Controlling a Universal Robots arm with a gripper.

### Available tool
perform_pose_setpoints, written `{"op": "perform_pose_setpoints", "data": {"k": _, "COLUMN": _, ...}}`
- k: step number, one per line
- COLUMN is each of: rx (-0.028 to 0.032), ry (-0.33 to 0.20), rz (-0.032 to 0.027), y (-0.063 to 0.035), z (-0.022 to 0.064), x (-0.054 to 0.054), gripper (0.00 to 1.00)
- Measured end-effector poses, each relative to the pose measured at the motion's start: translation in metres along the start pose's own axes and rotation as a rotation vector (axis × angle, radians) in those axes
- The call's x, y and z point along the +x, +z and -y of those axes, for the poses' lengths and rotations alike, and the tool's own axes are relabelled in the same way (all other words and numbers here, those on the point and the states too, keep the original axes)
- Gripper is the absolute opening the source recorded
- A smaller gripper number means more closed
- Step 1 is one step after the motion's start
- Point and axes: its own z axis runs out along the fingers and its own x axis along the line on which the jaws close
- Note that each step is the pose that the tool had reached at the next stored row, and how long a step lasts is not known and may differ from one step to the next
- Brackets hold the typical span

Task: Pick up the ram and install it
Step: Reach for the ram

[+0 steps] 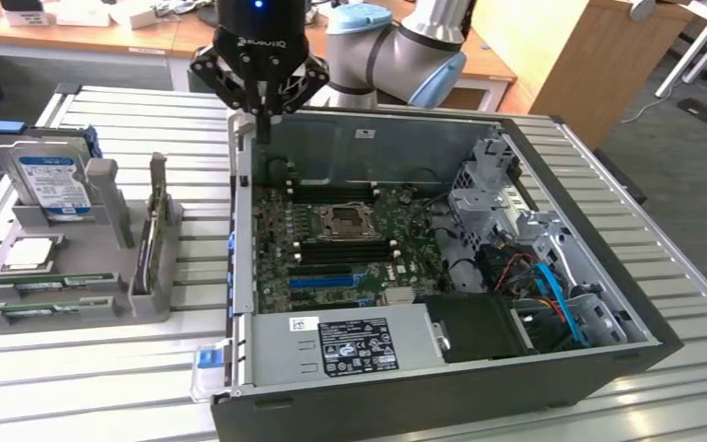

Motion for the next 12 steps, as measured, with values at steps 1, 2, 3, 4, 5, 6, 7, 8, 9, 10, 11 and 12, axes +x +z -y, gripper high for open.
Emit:
{"op": "perform_pose_setpoints", "data": {"k": 1, "rx": 0.0000, "ry": 0.001, "rz": 0.0000, "y": 0.0000, "z": 0.0002, "x": 0.003, "gripper": 0.11}}
{"op": "perform_pose_setpoints", "data": {"k": 2, "rx": 0.0000, "ry": 0.001, "rz": 0.0000, "y": 0.0000, "z": 0.0004, "x": 0.007, "gripper": 0.11}}
{"op": "perform_pose_setpoints", "data": {"k": 3, "rx": 0.0000, "ry": 0.002, "rz": 0.0000, "y": 0.0000, "z": 0.0005, "x": 0.010, "gripper": 0.11}}
{"op": "perform_pose_setpoints", "data": {"k": 4, "rx": 0.0001, "ry": 0.002, "rz": 0.0000, "y": 0.0000, "z": 0.0007, "x": 0.013, "gripper": 0.11}}
{"op": "perform_pose_setpoints", "data": {"k": 5, "rx": 0.0001, "ry": 0.003, "rz": 0.0001, "y": 0.0000, "z": 0.0009, "x": 0.017, "gripper": 0.11}}
{"op": "perform_pose_setpoints", "data": {"k": 6, "rx": 0.0000, "ry": 0.003, "rz": 0.0001, "y": 0.0000, "z": 0.0011, "x": 0.020, "gripper": 0.11}}
{"op": "perform_pose_setpoints", "data": {"k": 7, "rx": 0.0001, "ry": 0.004, "rz": 0.0002, "y": 0.0000, "z": 0.0013, "x": 0.023, "gripper": 0.11}}
{"op": "perform_pose_setpoints", "data": {"k": 8, "rx": 0.0001, "ry": 0.005, "rz": 0.0002, "y": 0.0000, "z": 0.0015, "x": 0.026, "gripper": 0.11}}
{"op": "perform_pose_setpoints", "data": {"k": 9, "rx": 0.0001, "ry": 0.005, "rz": 0.0002, "y": 0.0000, "z": 0.0017, "x": 0.030, "gripper": 0.11}}
{"op": "perform_pose_setpoints", "data": {"k": 10, "rx": 0.0001, "ry": 0.006, "rz": 0.0002, "y": 0.0000, "z": 0.0019, "x": 0.033, "gripper": 0.11}}
{"op": "perform_pose_setpoints", "data": {"k": 11, "rx": 0.0002, "ry": 0.006, "rz": 0.0003, "y": 0.0000, "z": 0.0021, "x": 0.037, "gripper": 0.11}}
{"op": "perform_pose_setpoints", "data": {"k": 12, "rx": 0.0001, "ry": 0.006, "rz": 0.0003, "y": 0.0000, "z": 0.0023, "x": 0.040, "gripper": 0.11}}
